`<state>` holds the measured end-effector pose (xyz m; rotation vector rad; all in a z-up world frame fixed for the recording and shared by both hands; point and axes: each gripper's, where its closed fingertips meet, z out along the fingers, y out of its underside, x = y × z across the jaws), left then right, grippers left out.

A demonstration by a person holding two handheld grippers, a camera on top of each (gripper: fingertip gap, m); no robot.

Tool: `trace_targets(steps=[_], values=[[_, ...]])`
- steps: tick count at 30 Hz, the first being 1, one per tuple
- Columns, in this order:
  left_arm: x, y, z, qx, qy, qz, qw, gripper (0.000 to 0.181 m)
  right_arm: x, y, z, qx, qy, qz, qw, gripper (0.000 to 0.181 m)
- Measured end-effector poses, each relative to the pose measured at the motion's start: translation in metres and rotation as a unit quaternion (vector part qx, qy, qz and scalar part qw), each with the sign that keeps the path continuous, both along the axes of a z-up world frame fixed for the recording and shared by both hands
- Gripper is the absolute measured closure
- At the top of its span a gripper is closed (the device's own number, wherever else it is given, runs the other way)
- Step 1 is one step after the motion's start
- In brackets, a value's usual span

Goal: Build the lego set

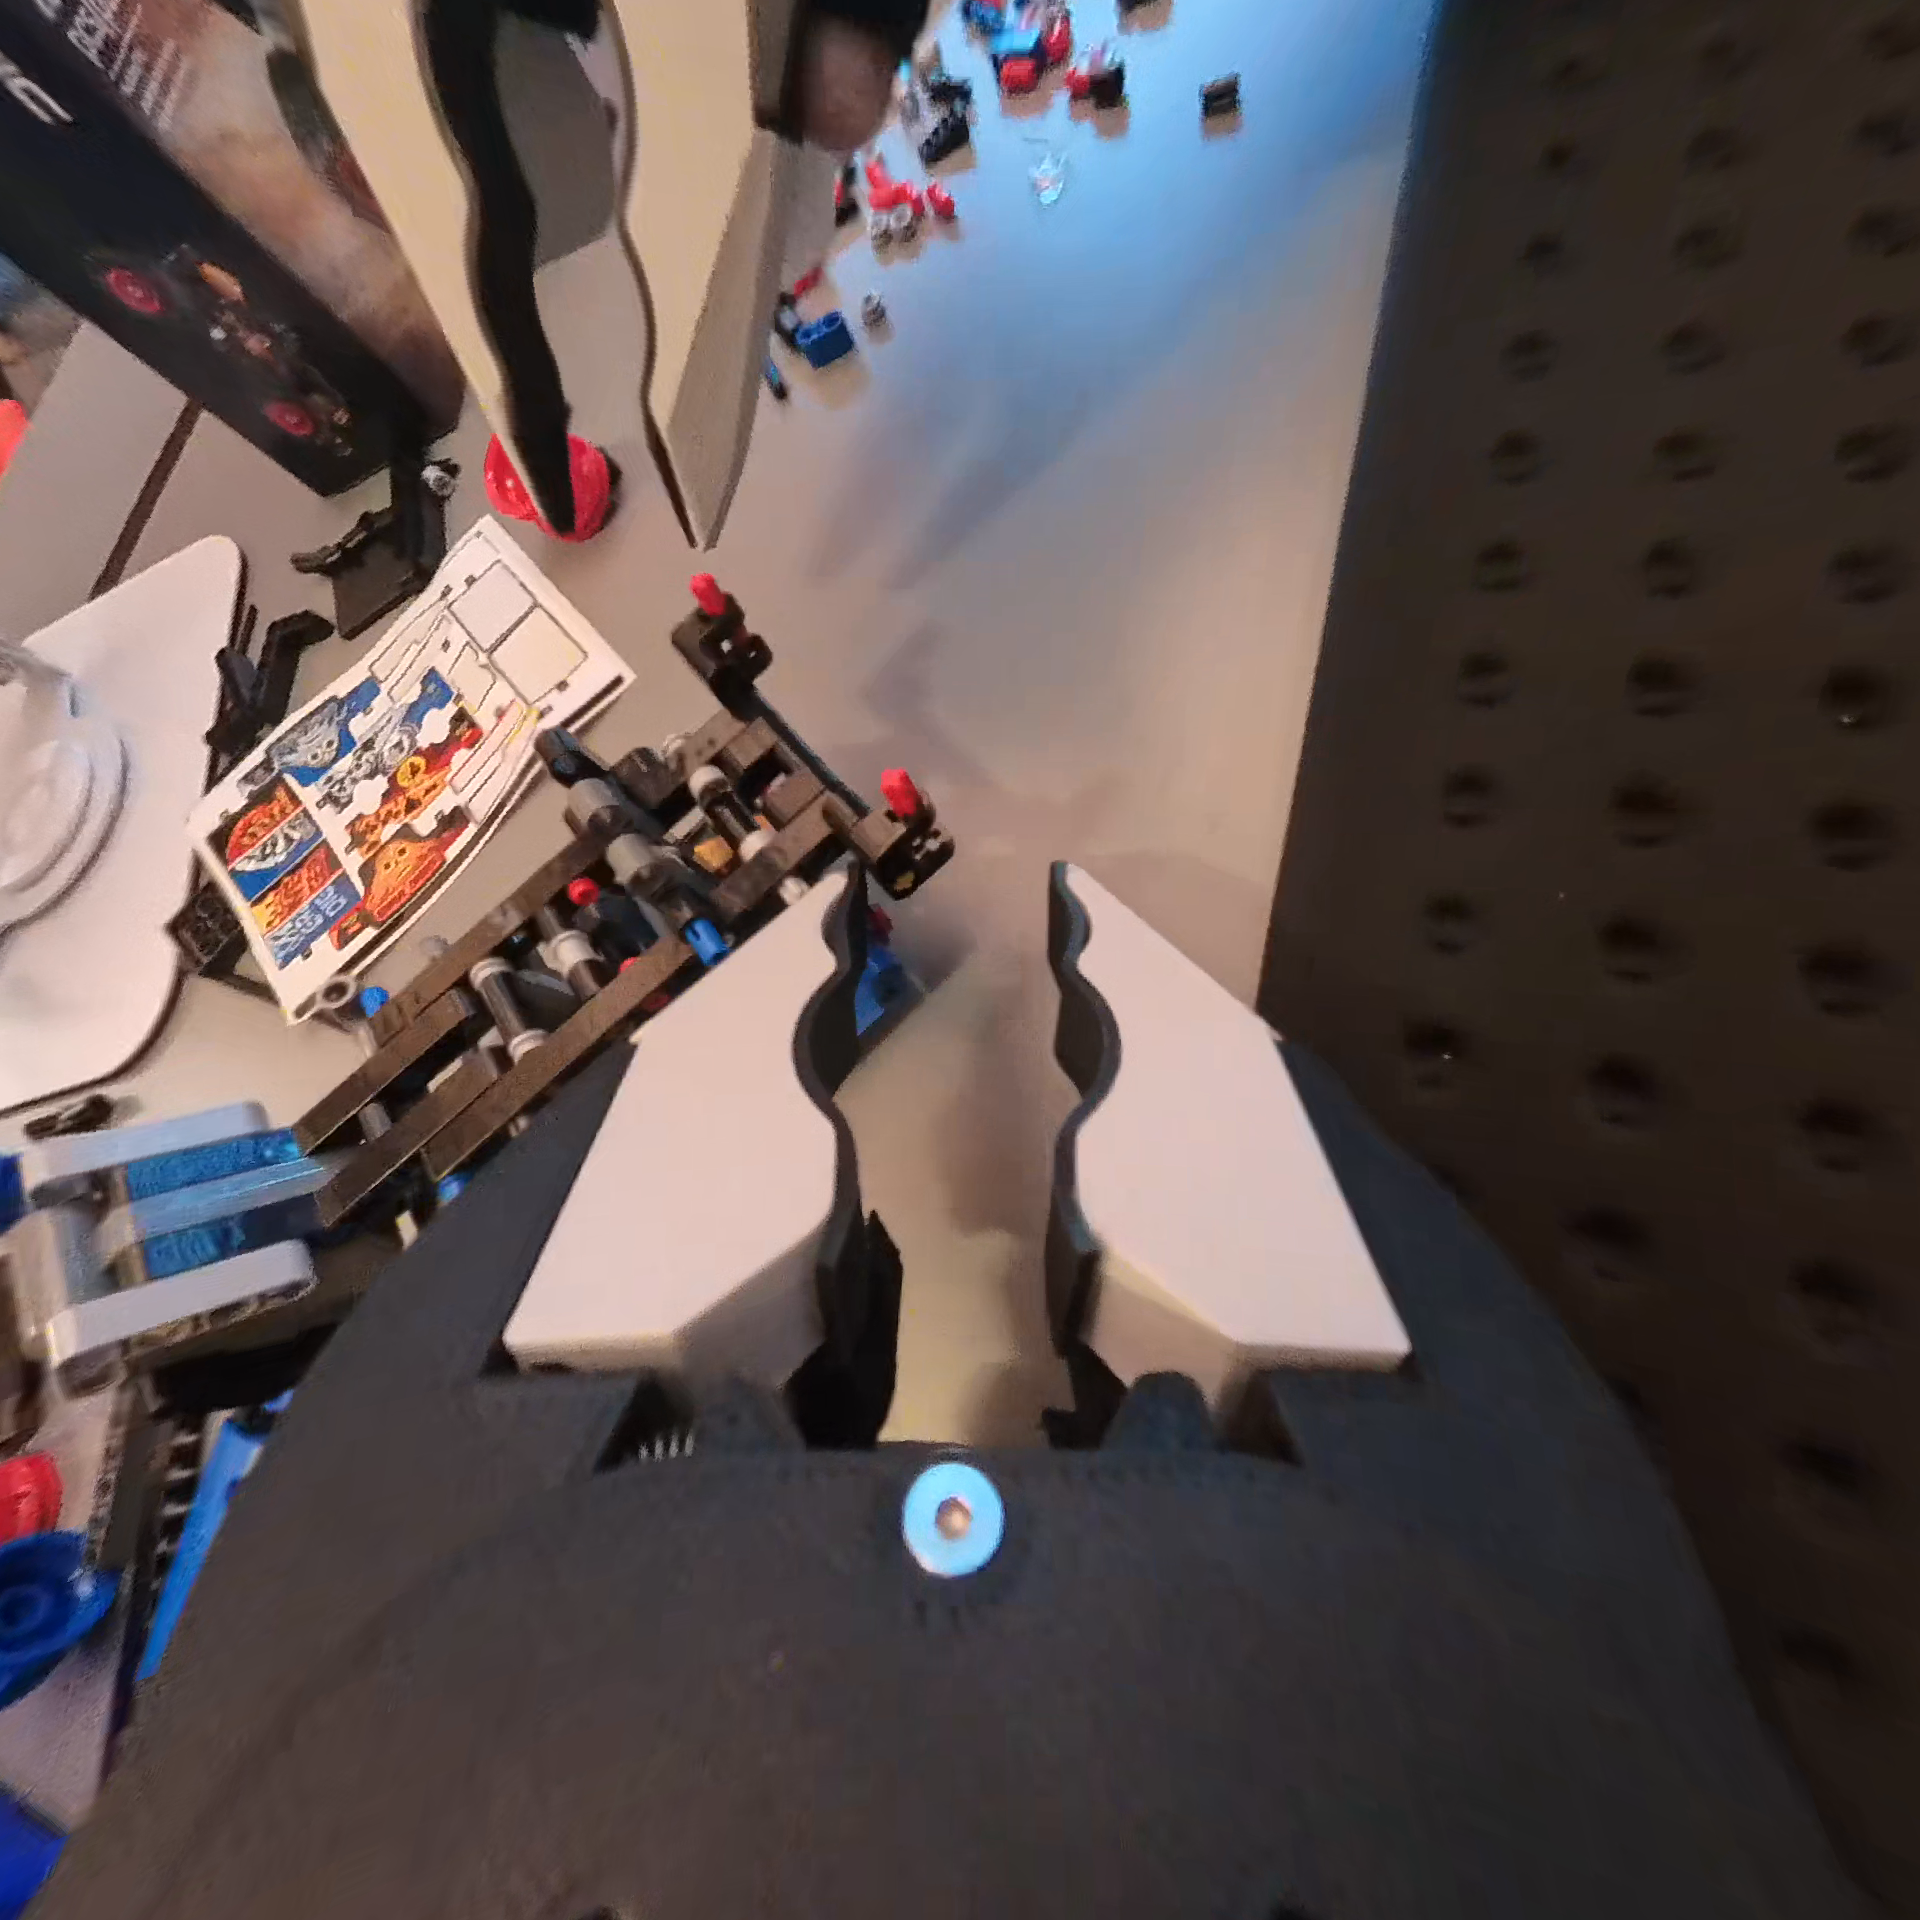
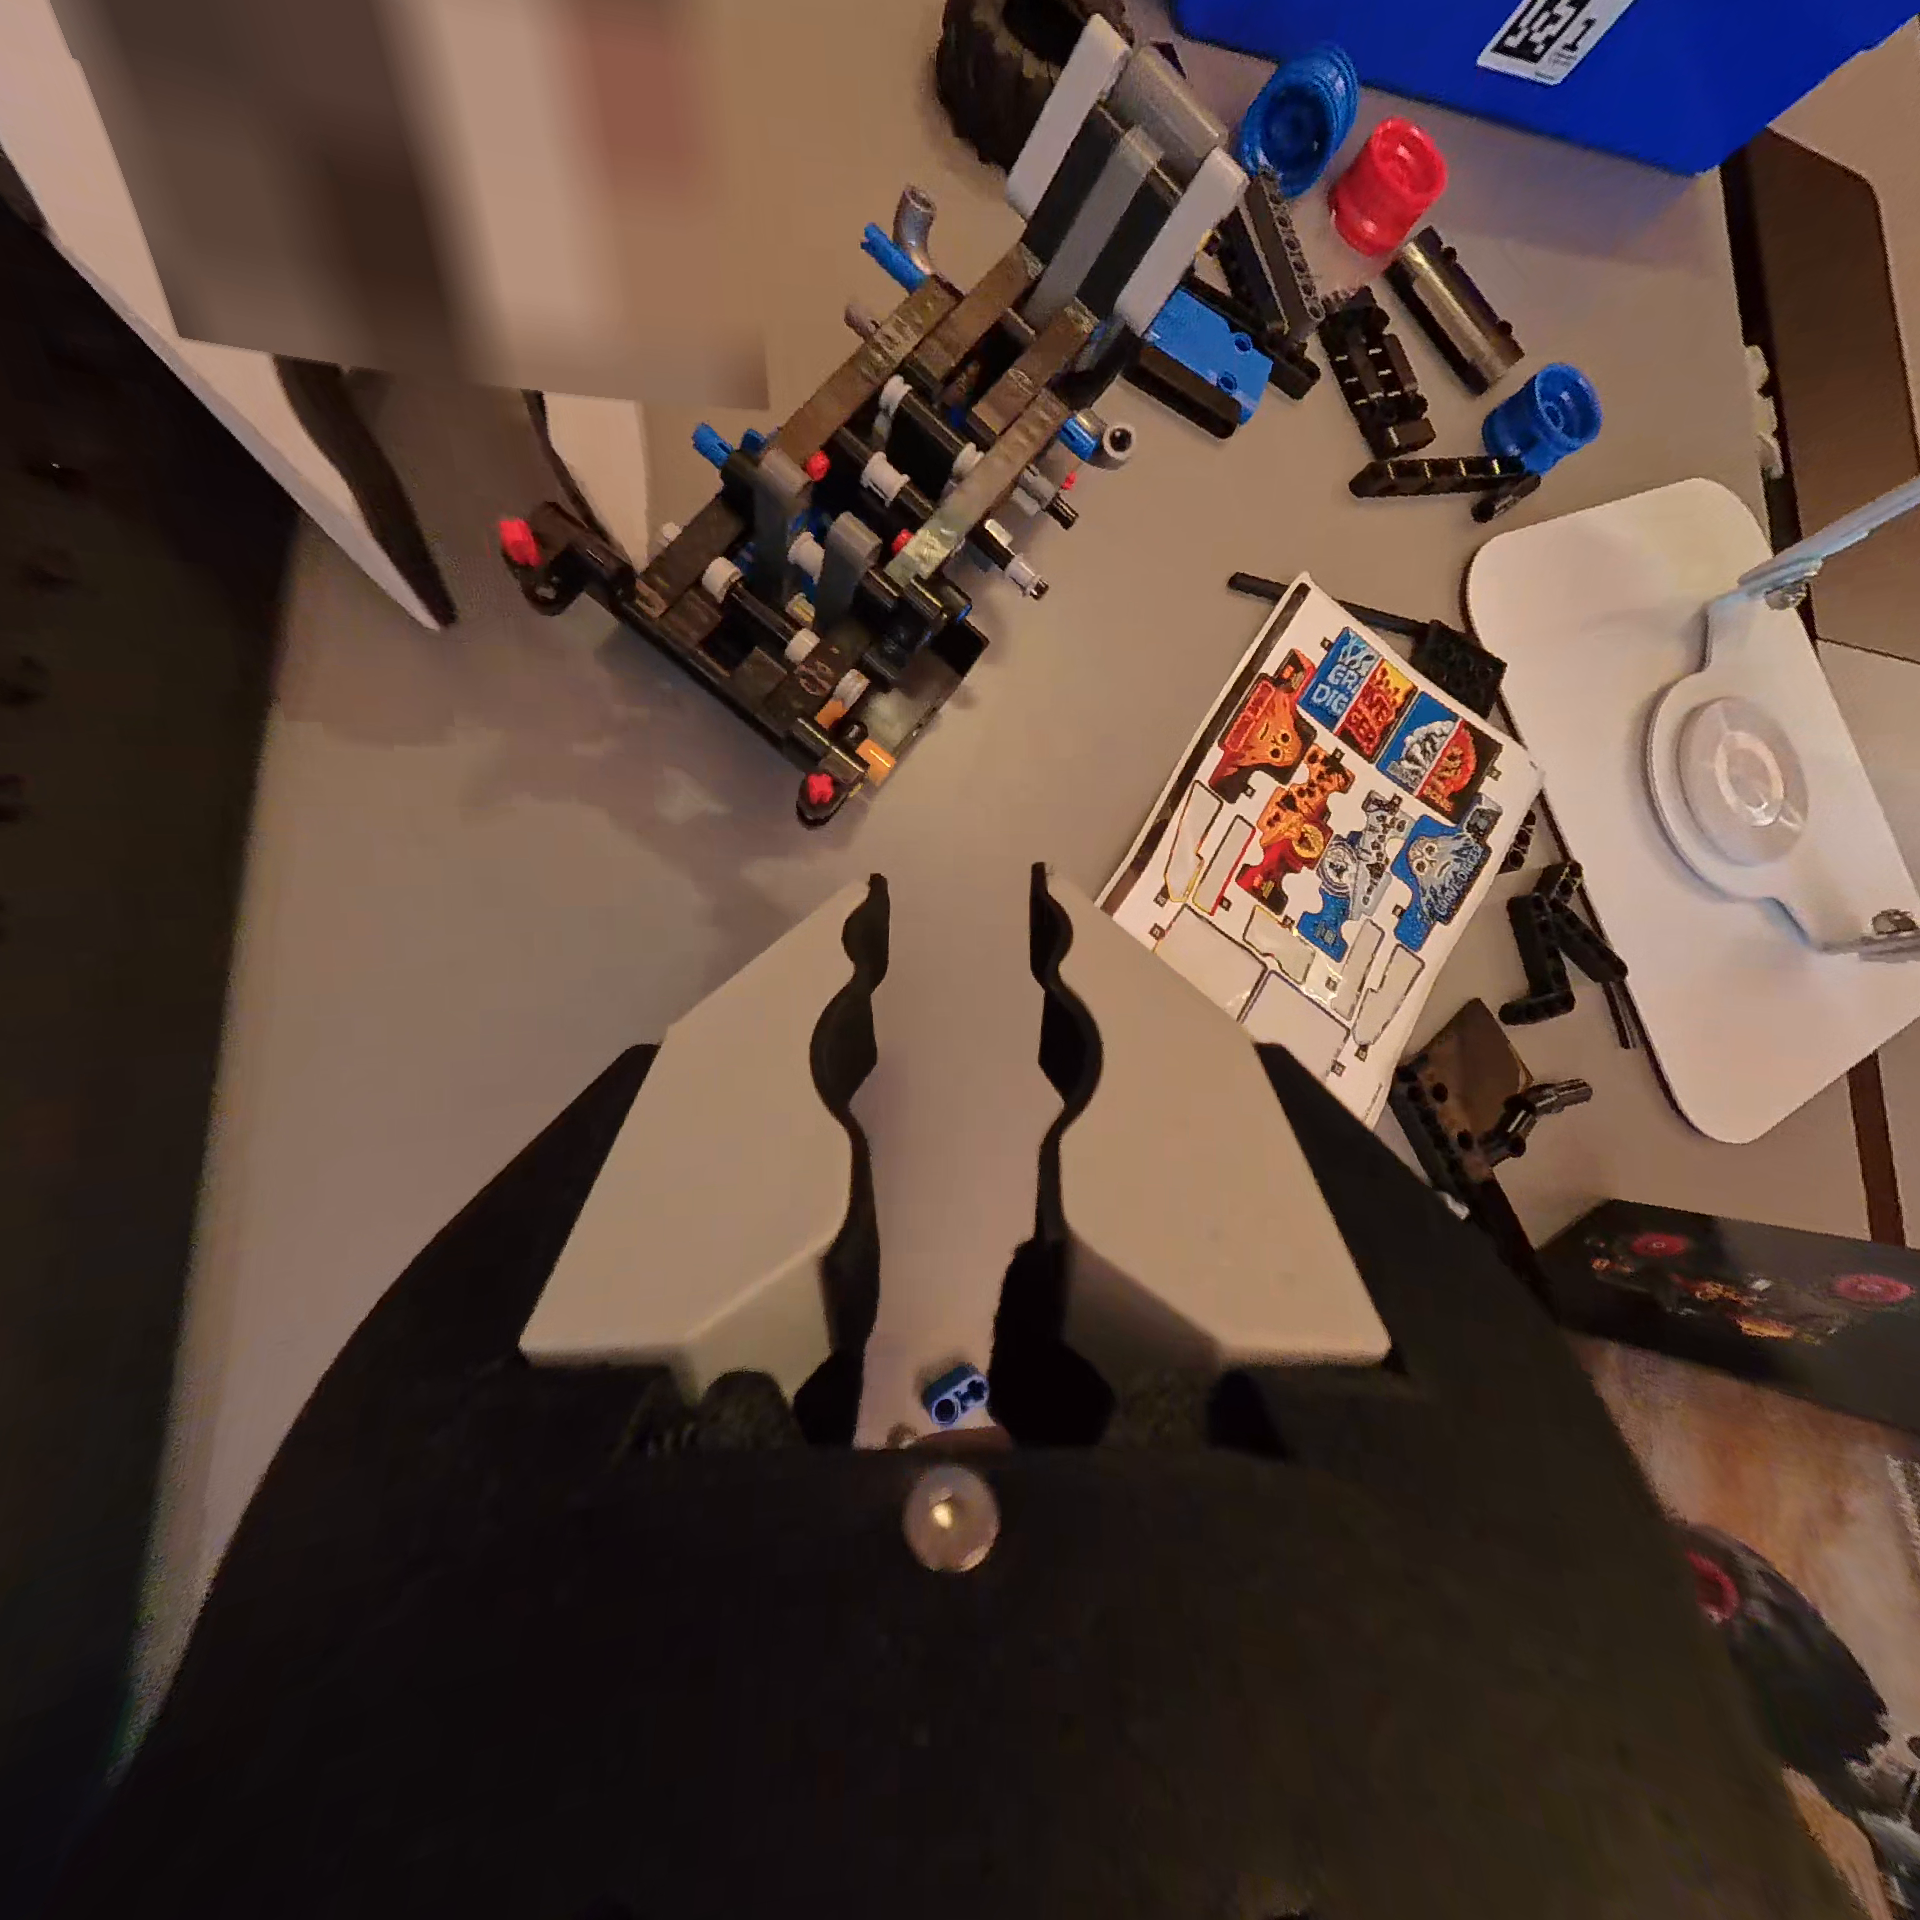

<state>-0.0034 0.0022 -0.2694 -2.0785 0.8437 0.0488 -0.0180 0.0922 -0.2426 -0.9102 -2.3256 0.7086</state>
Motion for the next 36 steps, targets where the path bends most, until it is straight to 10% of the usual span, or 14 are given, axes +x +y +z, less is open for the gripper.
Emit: trace_targets(steps=[9, 15, 36], values=[[-0.08, 0.003, 0.06, 0.079, -0.032, 0.053, 0.995, 0.127, 0.005, 0.001, -0.002, -0.03, -0.01, -0.001, 1.0, 0.148], [-0.128, 0.016, 0.05, 0.031, -0.041, 0.065, 0.997, 0.096, 0.006, -0.003, -0.015, -0.028, -0.028, 0.009, 0.999, 0.145], [-0.114, -0.007, 0.029, 0.03, -0.018, 0.164, 0.986, 0.104, 0.009, 0.008, -0.018, -0.04, -0.036, -0.006, 0.999, 0.142]])
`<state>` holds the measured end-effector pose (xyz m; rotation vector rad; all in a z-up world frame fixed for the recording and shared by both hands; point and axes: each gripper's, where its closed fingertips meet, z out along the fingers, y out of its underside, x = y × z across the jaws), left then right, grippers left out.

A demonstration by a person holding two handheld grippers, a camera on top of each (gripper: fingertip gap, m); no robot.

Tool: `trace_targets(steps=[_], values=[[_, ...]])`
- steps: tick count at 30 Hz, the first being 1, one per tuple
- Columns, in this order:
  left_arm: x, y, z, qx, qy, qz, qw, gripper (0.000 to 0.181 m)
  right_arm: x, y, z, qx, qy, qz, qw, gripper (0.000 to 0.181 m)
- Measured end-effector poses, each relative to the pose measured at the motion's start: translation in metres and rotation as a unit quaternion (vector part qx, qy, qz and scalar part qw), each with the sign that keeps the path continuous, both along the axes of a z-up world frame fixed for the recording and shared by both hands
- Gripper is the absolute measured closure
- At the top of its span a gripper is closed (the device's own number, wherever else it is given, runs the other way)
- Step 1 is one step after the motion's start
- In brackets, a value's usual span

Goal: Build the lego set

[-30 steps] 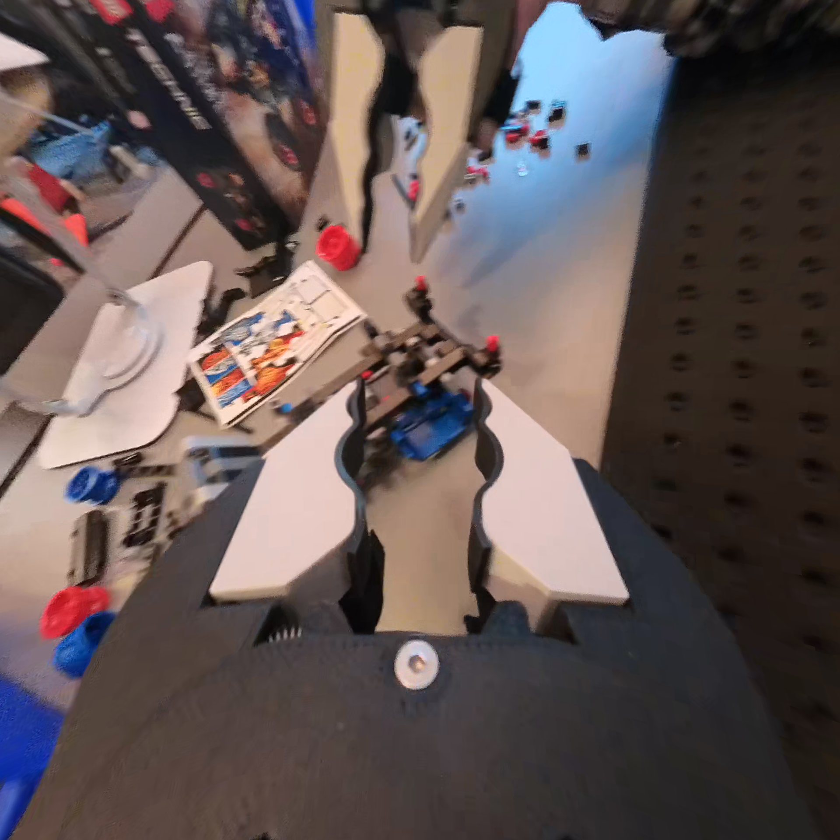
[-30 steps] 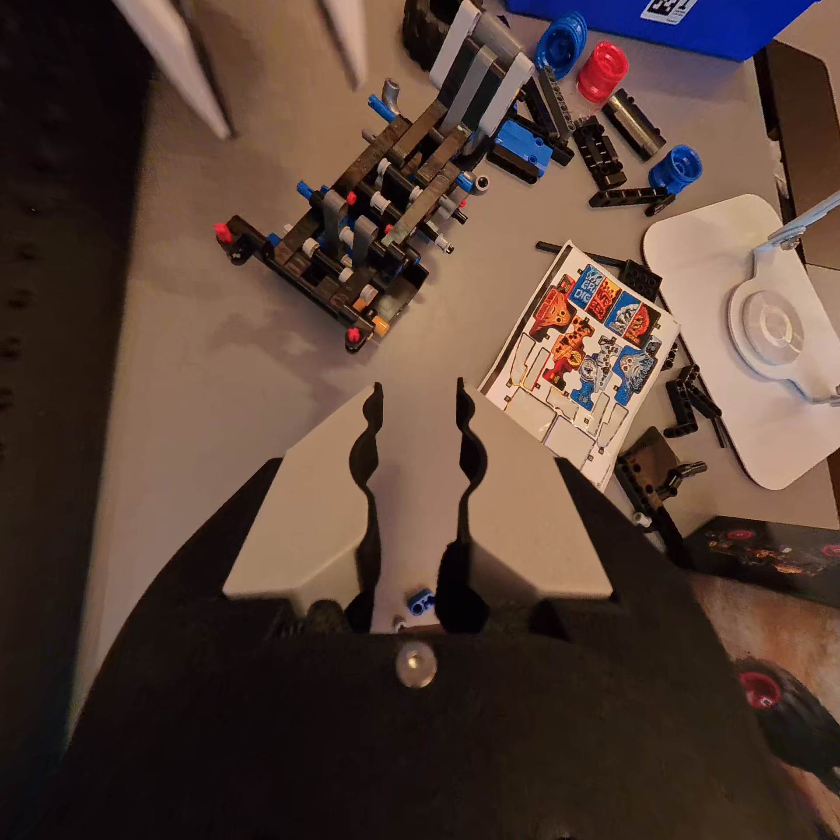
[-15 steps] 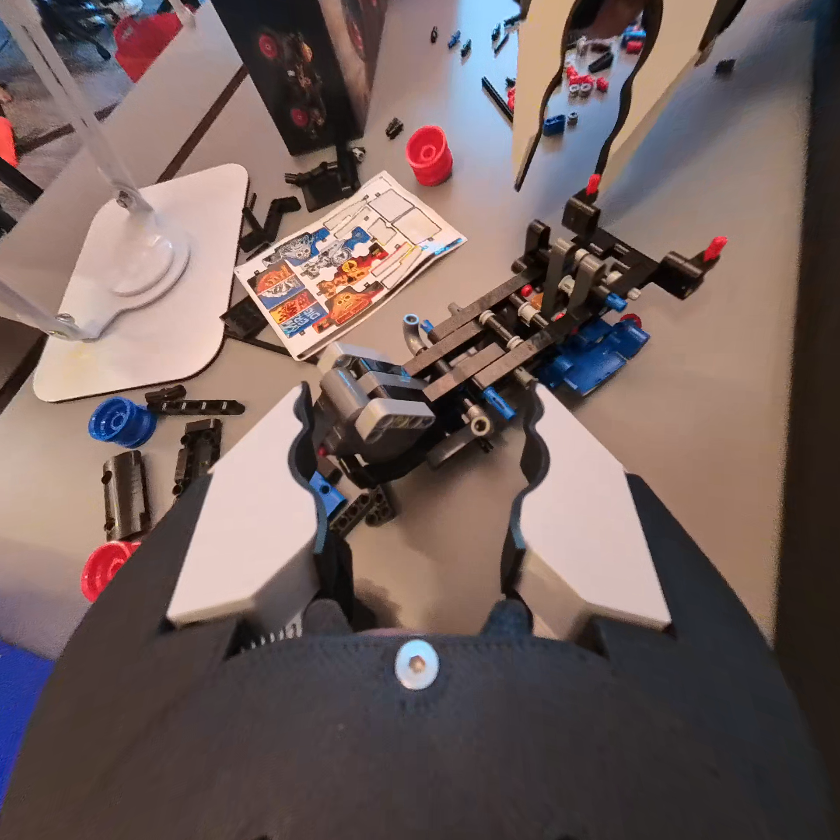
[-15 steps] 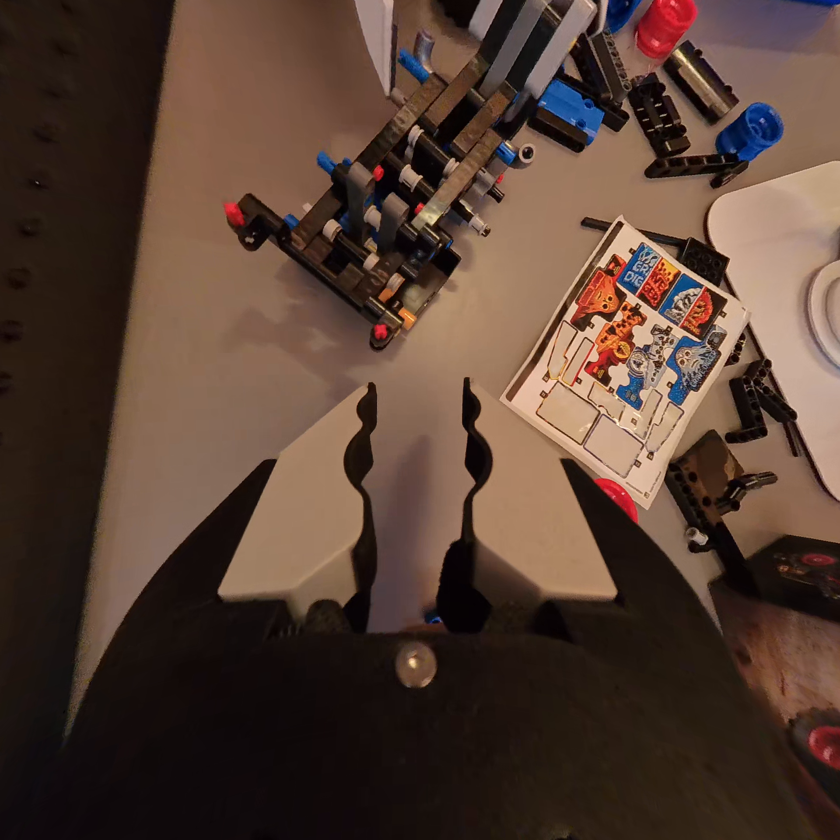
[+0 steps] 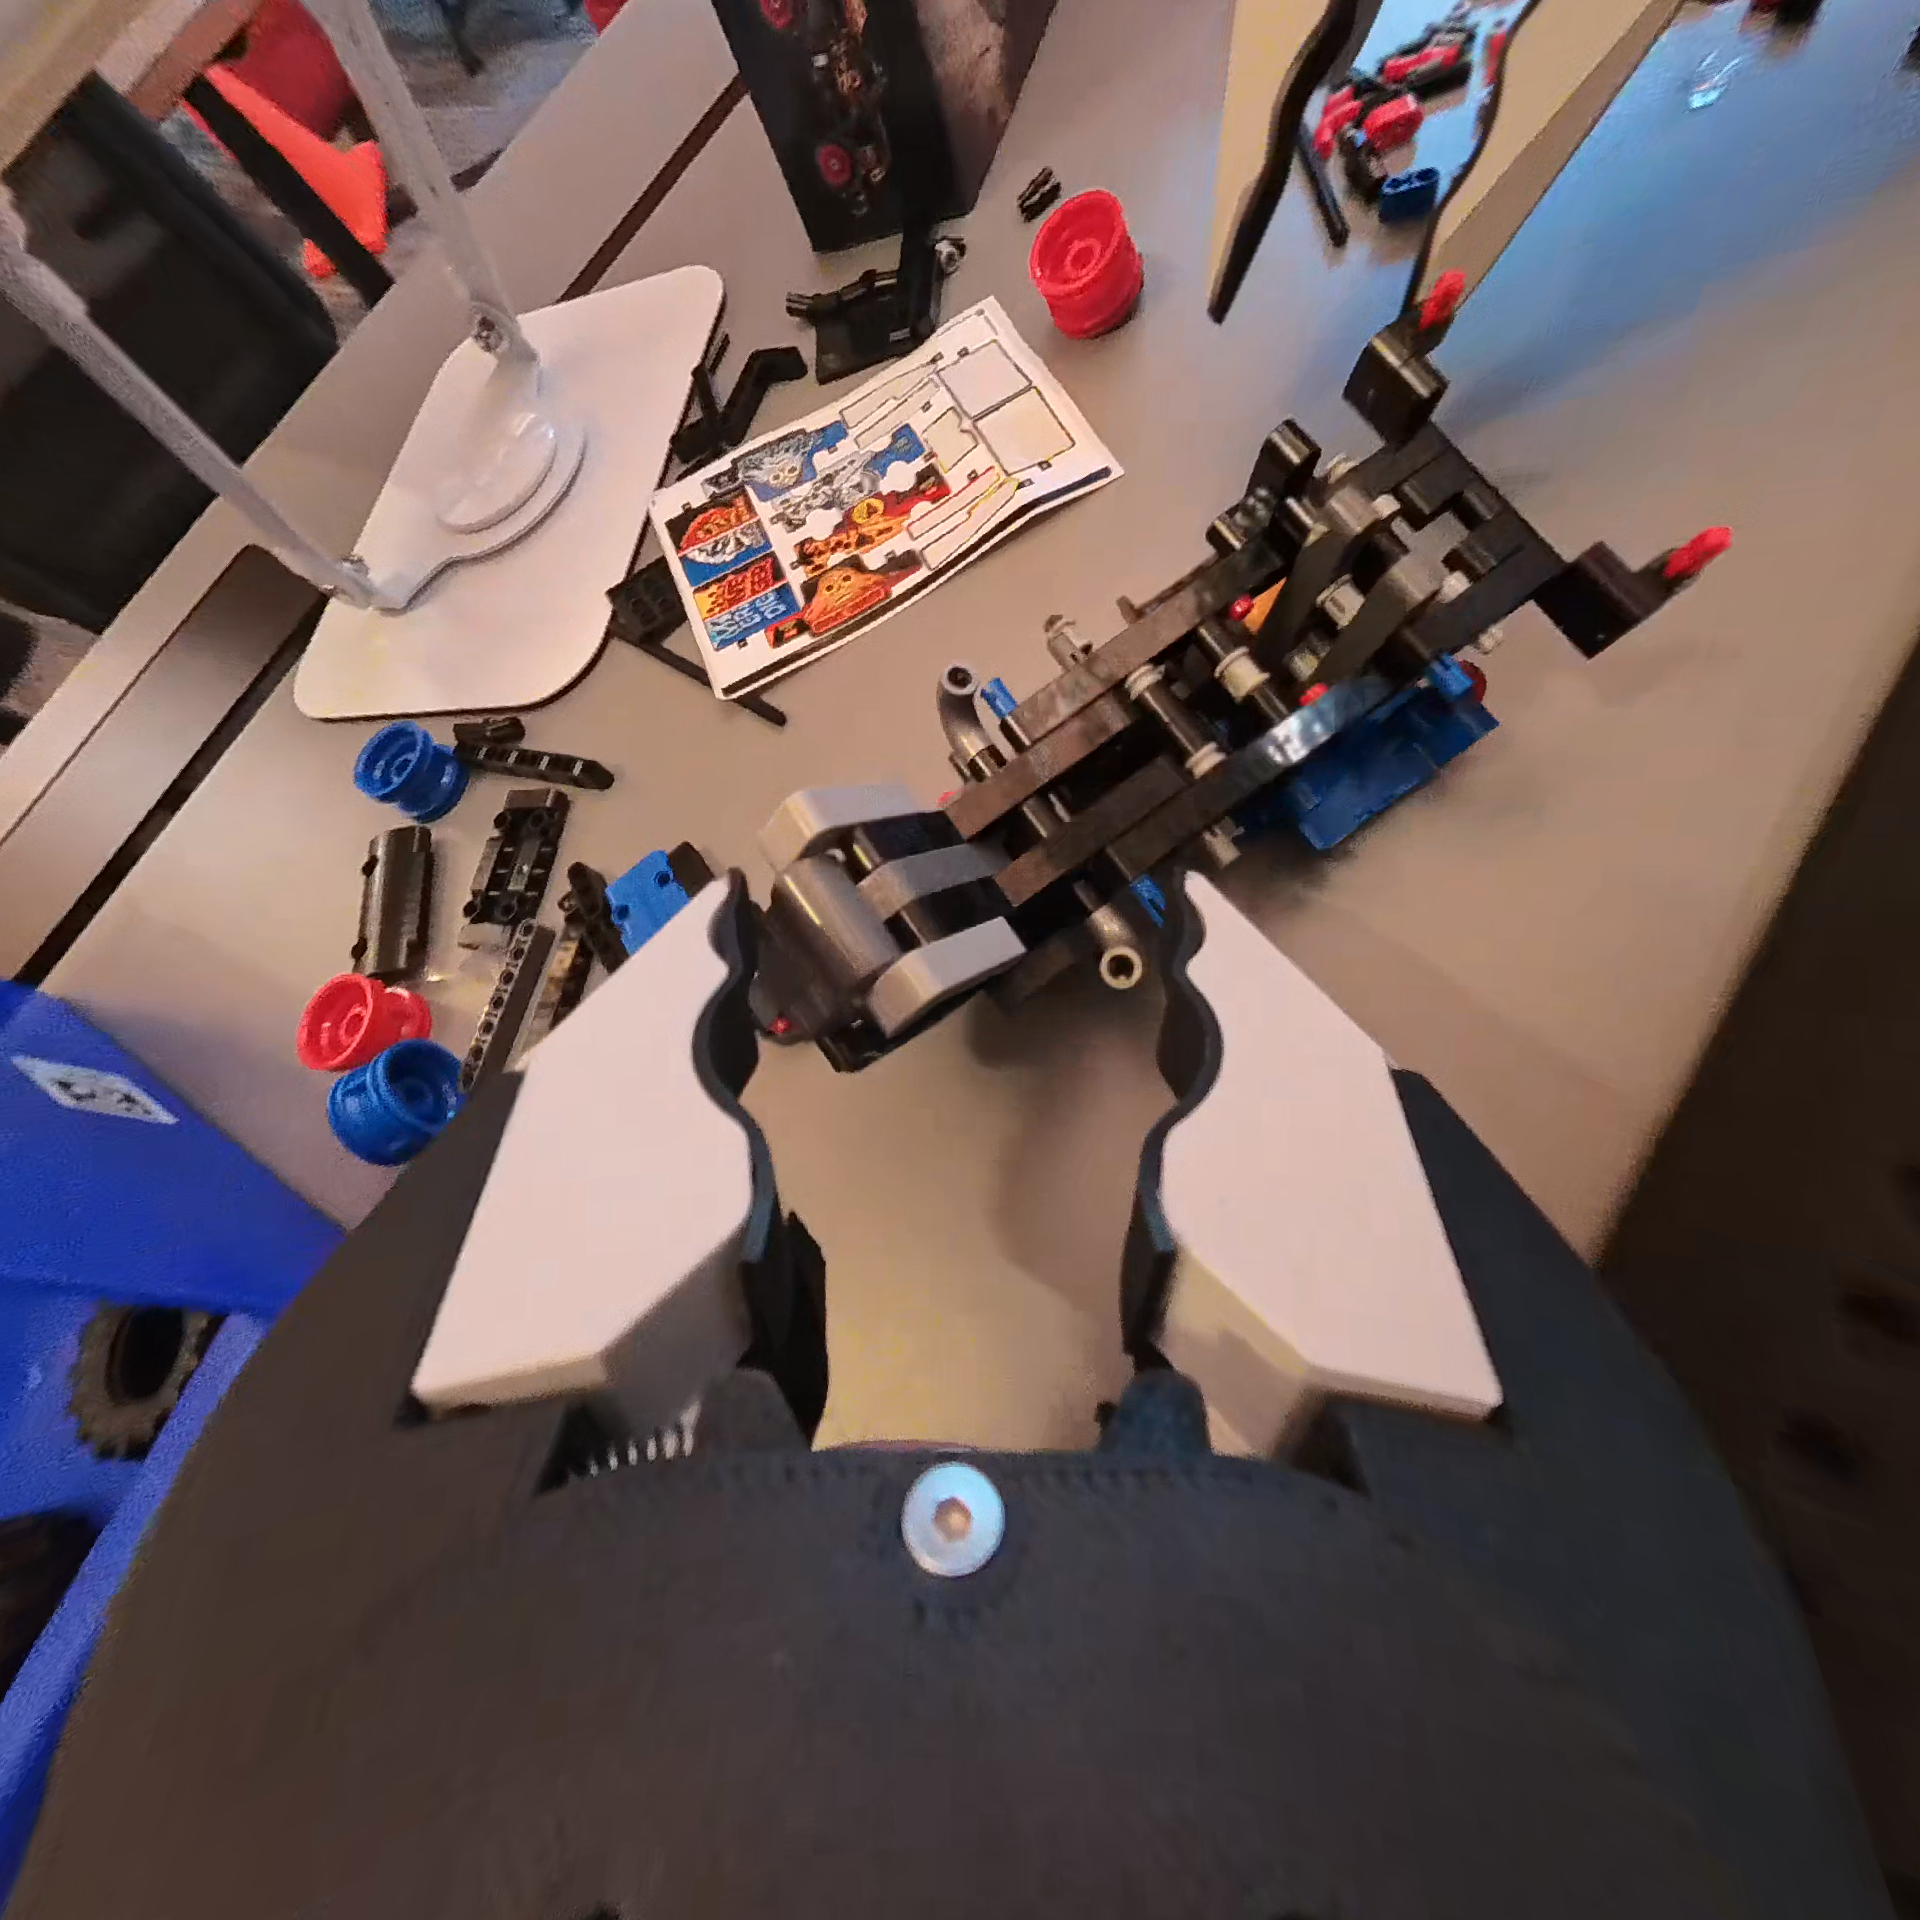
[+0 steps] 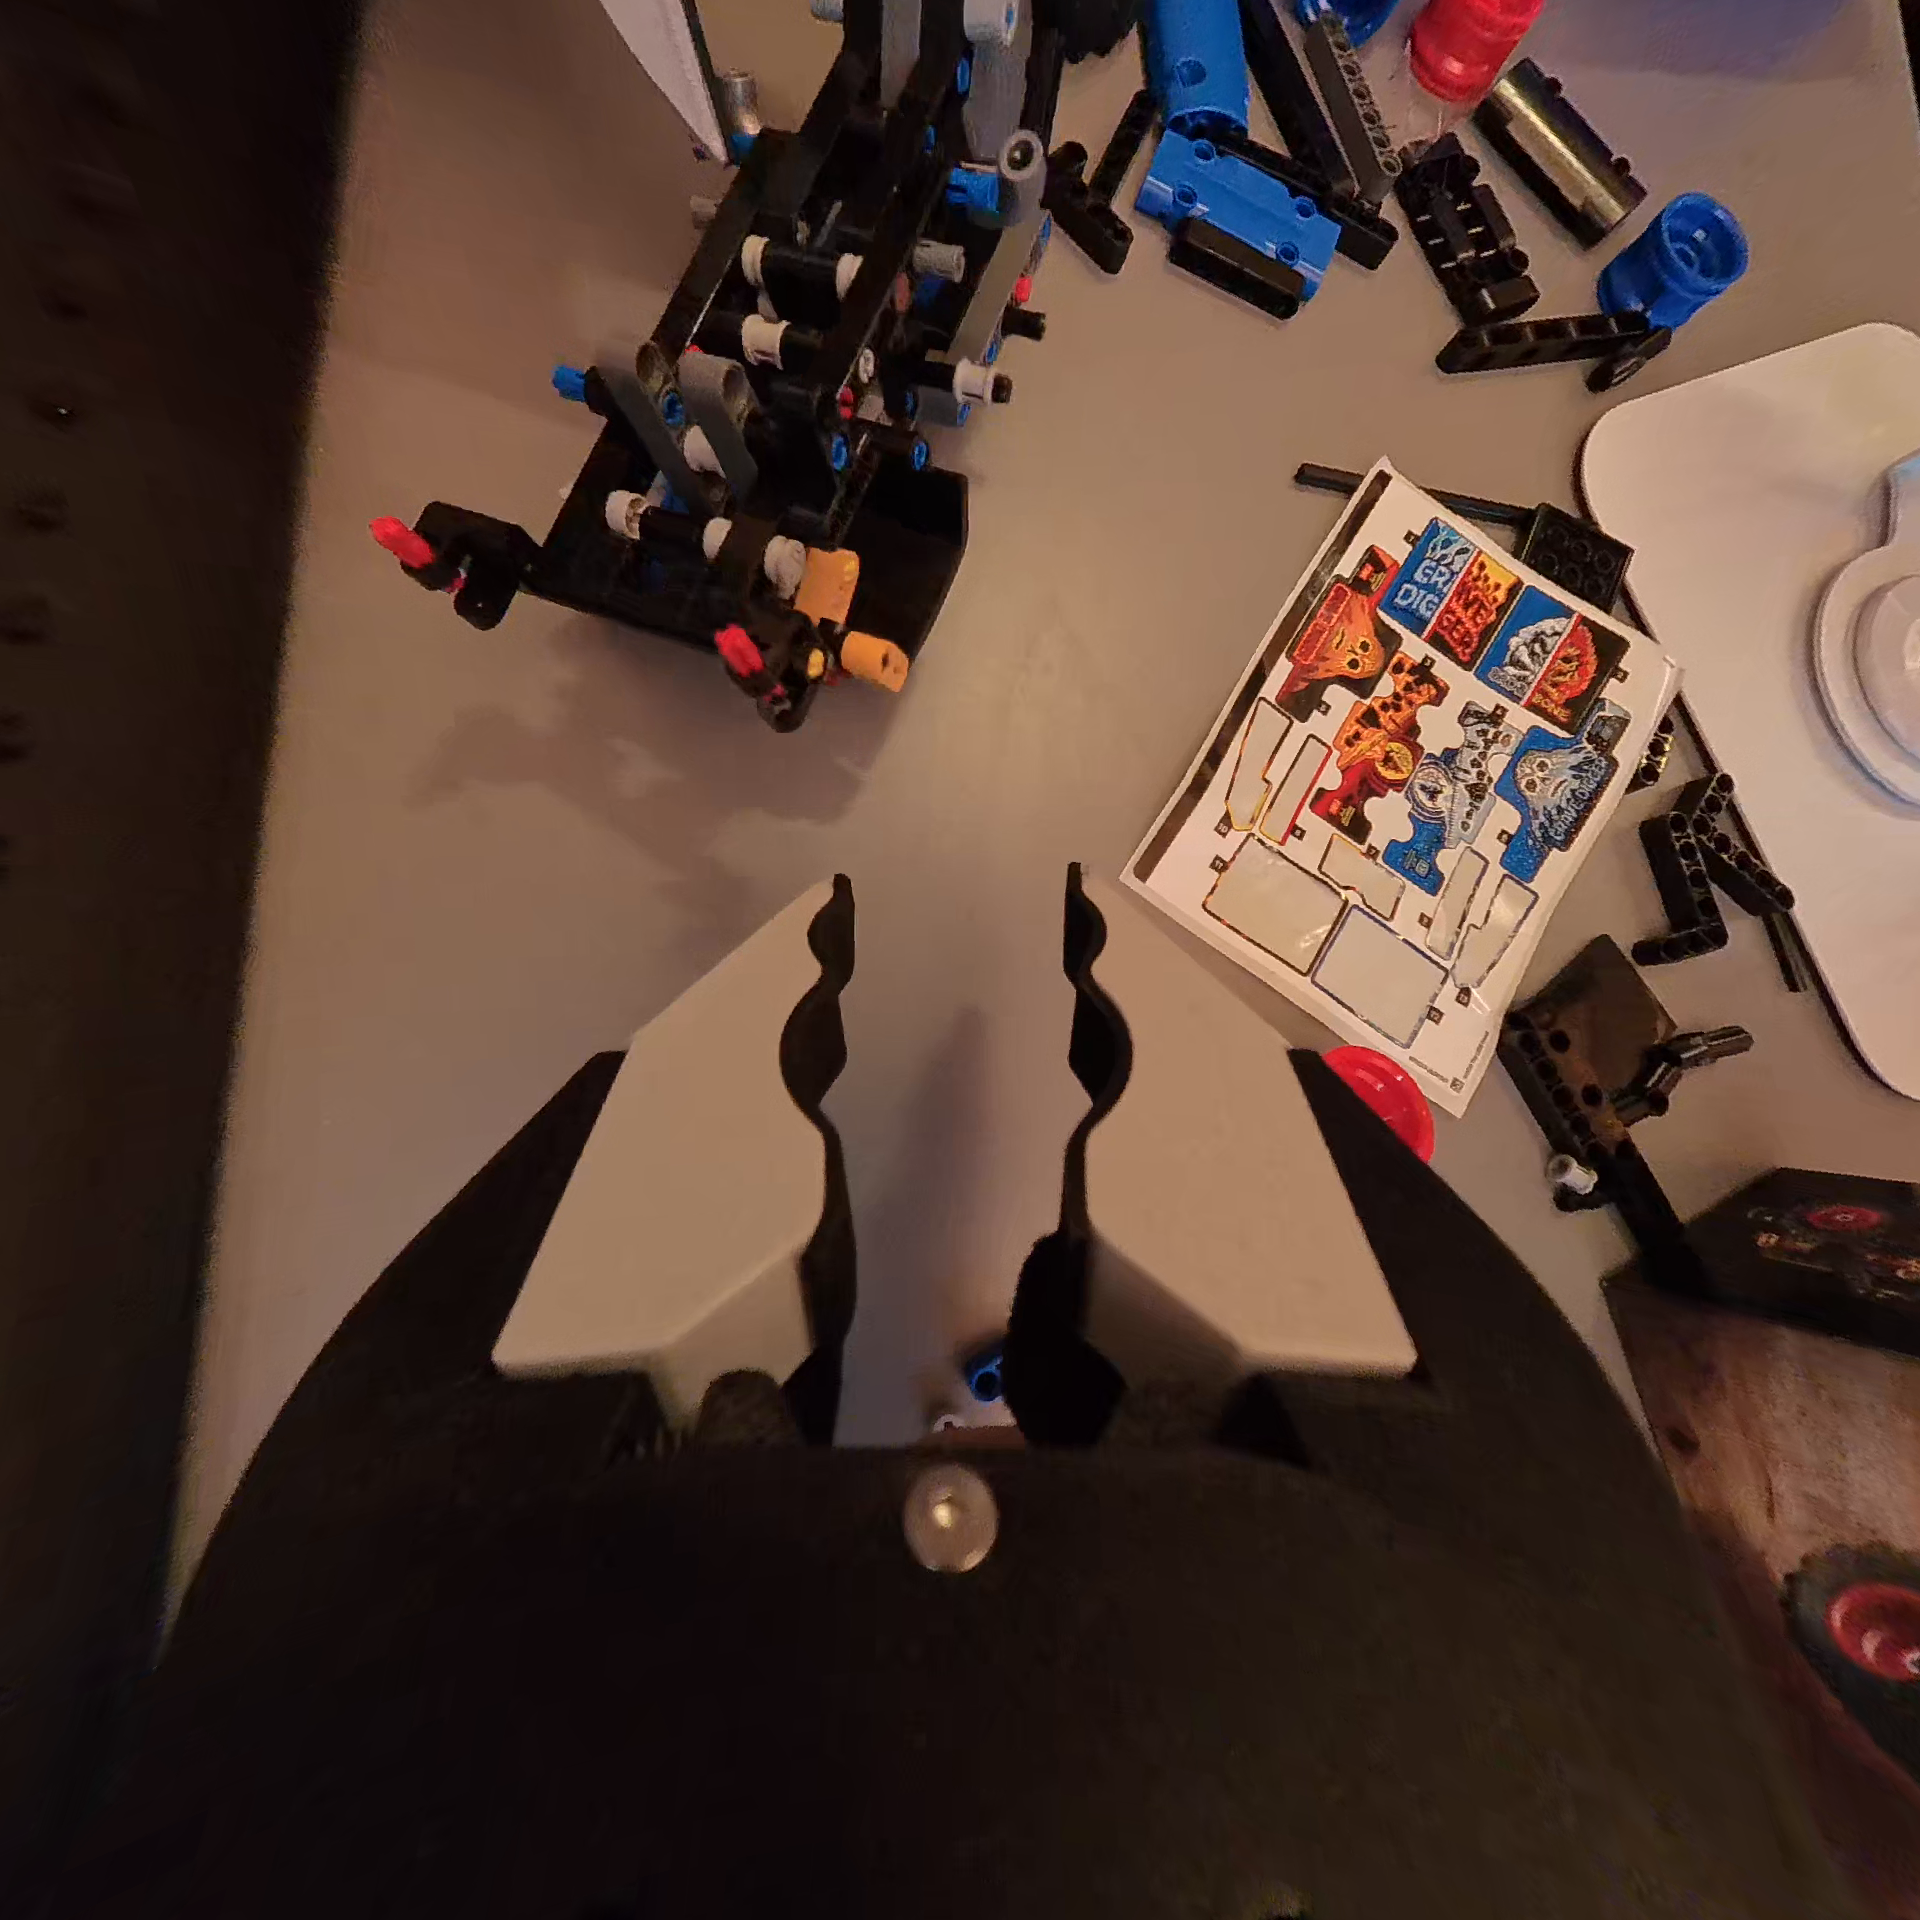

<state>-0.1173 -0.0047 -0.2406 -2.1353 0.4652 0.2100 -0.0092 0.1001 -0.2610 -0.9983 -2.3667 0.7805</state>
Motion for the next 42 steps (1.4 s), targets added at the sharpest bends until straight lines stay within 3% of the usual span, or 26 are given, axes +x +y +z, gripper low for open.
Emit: trace_targets(steps=[13, 20, 25, 30, 33, 42], values=[[-0.004, 0.015, 0.005, 0.002, -0.033, 0.101, 0.994, 0.109, -0.001, 0.006, -0.002, -0.003, -0.002, -0.013, 1.0, 0.142], [0.015, 0.007, 0.008, -0.01, -0.087, 0.078, 0.993, 0.104, -0.001, 0.014, 0.0, -0.006, 0.002, -0.025, 1.0, 0.142], [0.022, 0.0, 0.009, -0.017, -0.051, 0.041, 0.998, 0.104, -0.001, 0.018, -0.001, -0.005, 0.002, -0.032, 0.999, 0.142], [0.024, 0.0, 0.003, -0.018, -0.083, 0.019, 0.996, 0.106, -0.002, 0.019, 0.0, -0.004, 0.006, -0.034, 0.999, 0.142], [0.024, 0.0, 0.002, -0.021, -0.064, 0.023, 0.997, 0.109, -0.002, 0.018, -0.002, -0.005, 0.003, -0.032, 0.999, 0.142], [0.053, -0.011, 0.003, -0.03, -0.079, -0.023, 0.996, 0.109, -0.008, 0.015, -0.015, 0.009, -0.007, -0.039, 0.999, 0.14]])
